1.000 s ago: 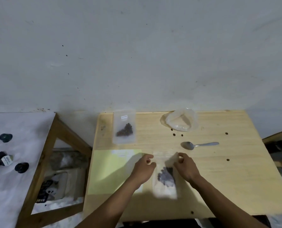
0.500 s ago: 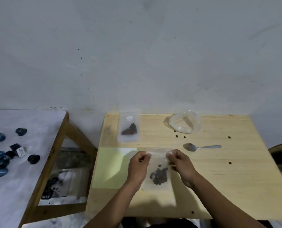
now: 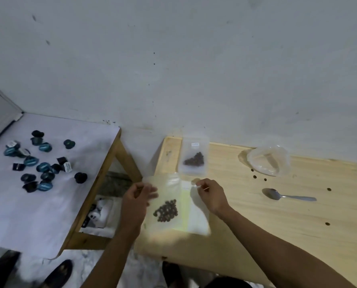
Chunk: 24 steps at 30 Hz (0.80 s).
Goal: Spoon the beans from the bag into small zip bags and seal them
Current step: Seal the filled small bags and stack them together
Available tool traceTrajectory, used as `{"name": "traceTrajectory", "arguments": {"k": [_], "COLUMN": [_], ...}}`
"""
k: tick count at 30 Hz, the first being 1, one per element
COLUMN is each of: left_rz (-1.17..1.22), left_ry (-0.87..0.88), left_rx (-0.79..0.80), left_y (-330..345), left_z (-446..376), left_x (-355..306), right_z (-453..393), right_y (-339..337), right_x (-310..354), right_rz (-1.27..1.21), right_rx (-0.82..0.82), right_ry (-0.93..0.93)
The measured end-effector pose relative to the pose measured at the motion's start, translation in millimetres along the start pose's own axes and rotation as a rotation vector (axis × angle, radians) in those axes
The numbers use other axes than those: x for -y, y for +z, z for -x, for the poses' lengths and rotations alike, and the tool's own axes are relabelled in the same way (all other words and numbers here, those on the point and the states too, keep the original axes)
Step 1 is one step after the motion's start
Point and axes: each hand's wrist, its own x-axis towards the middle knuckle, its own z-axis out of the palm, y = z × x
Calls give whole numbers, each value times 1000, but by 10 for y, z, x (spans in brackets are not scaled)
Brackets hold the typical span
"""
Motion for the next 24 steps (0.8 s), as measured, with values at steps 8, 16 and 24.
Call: {"name": "traceTrajectory", "arguments": {"k": [8, 16, 24], "left_rz": [-32, -72, -46], "left_ry": [10, 5, 41], "left_rx": [-91, -87, -59], "left_y": [-532, -640, -483], "left_z": [-24, -84, -47], "left_x": [66, 133, -5], "right_z": [-322, -387, -414], "right_y": [390, 428, 328], "right_x": [6, 70, 169], "right_rz": [610, 841, 840], "right_rx": [147, 122, 212], "right_ry": [-285, -384, -365]}}
